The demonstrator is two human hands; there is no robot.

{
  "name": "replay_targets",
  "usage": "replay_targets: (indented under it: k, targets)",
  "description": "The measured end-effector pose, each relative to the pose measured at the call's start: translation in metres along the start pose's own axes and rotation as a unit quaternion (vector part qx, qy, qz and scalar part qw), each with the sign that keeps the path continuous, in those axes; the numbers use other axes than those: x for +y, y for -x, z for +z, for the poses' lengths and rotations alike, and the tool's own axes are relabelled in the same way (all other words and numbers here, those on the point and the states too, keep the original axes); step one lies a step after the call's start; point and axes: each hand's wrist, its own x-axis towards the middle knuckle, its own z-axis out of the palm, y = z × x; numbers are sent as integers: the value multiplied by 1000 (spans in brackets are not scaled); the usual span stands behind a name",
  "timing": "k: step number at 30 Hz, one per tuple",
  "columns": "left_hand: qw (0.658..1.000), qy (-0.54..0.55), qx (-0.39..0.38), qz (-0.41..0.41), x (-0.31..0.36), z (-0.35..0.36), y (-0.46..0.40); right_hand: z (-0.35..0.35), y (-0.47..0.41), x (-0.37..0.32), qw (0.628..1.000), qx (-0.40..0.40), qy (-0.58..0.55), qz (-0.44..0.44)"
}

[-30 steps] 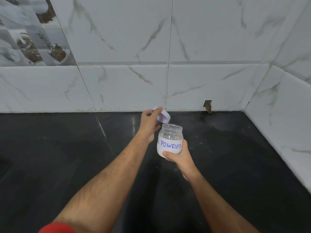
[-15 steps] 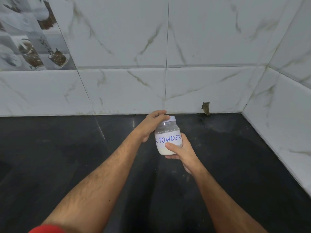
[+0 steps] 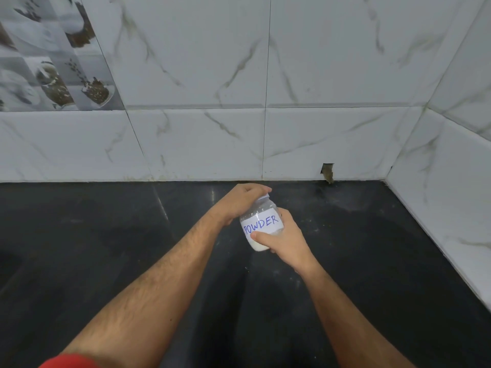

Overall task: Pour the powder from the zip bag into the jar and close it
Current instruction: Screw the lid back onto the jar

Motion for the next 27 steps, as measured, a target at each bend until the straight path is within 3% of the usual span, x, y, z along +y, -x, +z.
replay_targets:
  k: [7, 10, 13, 18, 27]
  targets:
    - [998, 18, 61, -17, -9, 6, -5, 12, 10, -12, 970, 96, 221, -22]
    - [996, 36, 85, -16, -8, 9, -7, 15, 11, -11, 958, 116, 263, -23]
    - [998, 34, 53, -1, -6, 5, -4, 13, 9, -13, 975, 104, 198, -19]
    - [997, 60, 17, 34, -7, -9, 2, 4, 6, -9, 997, 24, -71, 14]
    - [991, 127, 49, 2, -28, -24, 4, 3, 2, -1, 995, 87, -51, 2]
